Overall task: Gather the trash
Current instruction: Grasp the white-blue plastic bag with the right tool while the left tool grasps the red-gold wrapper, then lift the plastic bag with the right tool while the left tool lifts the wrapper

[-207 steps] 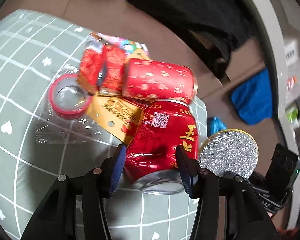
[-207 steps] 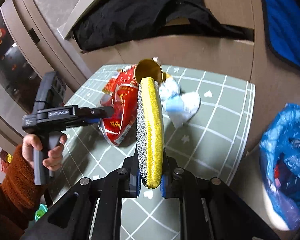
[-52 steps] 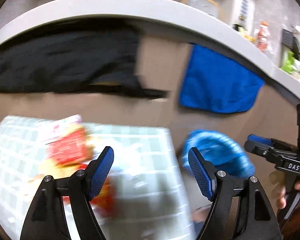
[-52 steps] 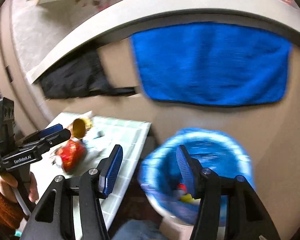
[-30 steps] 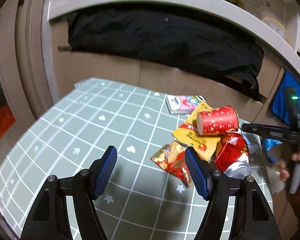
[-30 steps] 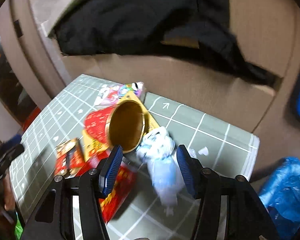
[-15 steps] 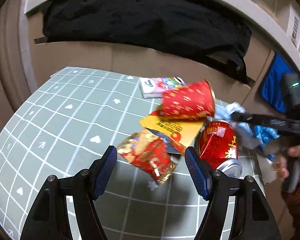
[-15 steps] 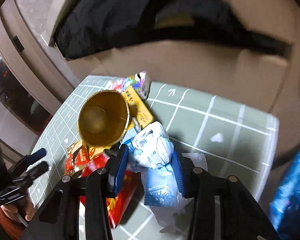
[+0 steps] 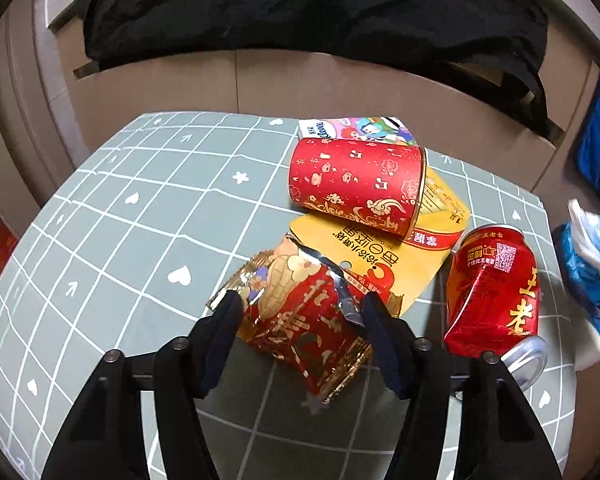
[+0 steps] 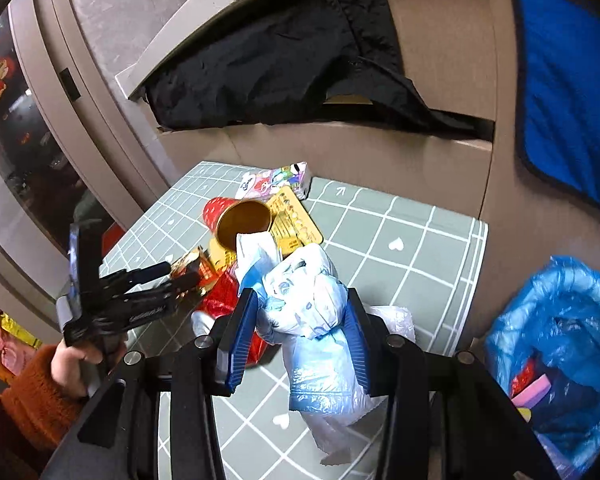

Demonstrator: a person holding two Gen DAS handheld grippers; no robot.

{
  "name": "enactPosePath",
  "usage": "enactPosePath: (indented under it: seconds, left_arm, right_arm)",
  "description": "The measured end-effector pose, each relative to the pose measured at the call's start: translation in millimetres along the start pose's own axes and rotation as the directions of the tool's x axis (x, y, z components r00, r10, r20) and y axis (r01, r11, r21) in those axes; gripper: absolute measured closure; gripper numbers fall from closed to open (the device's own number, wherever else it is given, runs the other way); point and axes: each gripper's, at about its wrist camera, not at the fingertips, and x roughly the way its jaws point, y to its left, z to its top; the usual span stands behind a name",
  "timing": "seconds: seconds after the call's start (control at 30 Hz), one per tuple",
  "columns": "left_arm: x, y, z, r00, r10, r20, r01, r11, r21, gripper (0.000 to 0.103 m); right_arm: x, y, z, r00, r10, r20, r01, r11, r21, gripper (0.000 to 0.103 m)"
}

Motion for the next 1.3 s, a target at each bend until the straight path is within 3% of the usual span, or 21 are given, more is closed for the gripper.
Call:
enactPosePath:
  seconds: [0.07, 0.33, 0.7, 1.1, 1.2, 1.27, 1.3]
  left_arm:
    - [-1.3, 2.2, -0.4, 1.000, 0.001, 0.011, -0.001, 1.000, -0.019, 0.046]
    - [-6.2, 11.0, -0.7, 1.000, 0.000, 0.025, 0.001, 0.999, -0.040, 0.073]
    - [-27.8, 17.0, -6.5, 0.997, -0.017, 0.071, 0.020, 0.999, -0.039, 0.093]
    - [-78.4, 15.5, -15.2, 0.981, -0.072, 0.178, 0.077, 0.997, -0.019, 0.096]
    - [-74.4, 18.6, -12.9, 0.985, -0.073, 0.157, 0.079, 0.996, -0.037, 0.093]
    - [-69.5, 17.6, -12.4, 0.987, -0.061, 0.147, 0.069, 0.997, -0.045, 0.083]
    - [-65.2, 15.4, -11.2, 0.990, -0.031, 0.139, 0.037, 0.999, -0.039, 0.063]
  right_arm:
    - [-1.9, -0.7, -3.8, 1.000, -0.010, -0.004, 0.010, 1.000, -0.004, 0.063]
    - [-3.5, -3.7, -11.0, 1.000, 0.005, -0.014, -0.005, 1.000, 0.028, 0.063]
    - [2.4, 1.5, -20.2, 0.999, 0.007, -0.048, -0.005, 1.000, 0.029, 0.062]
    - [2.3, 3.0, -23.9, 0.998, 0.039, -0.048, -0.037, 0.999, 0.036, 0.062]
    - [4.6, 2.9, -26.9, 0.998, 0.043, -0.054, -0.041, 0.998, 0.041, 0.062]
    - [6.1, 2.9, -28.2, 0.997, 0.045, -0.058, -0.043, 0.998, 0.046, 0.062]
    - [6.3, 2.9, -28.9, 0.997, 0.049, -0.058, -0.047, 0.998, 0.049, 0.062]
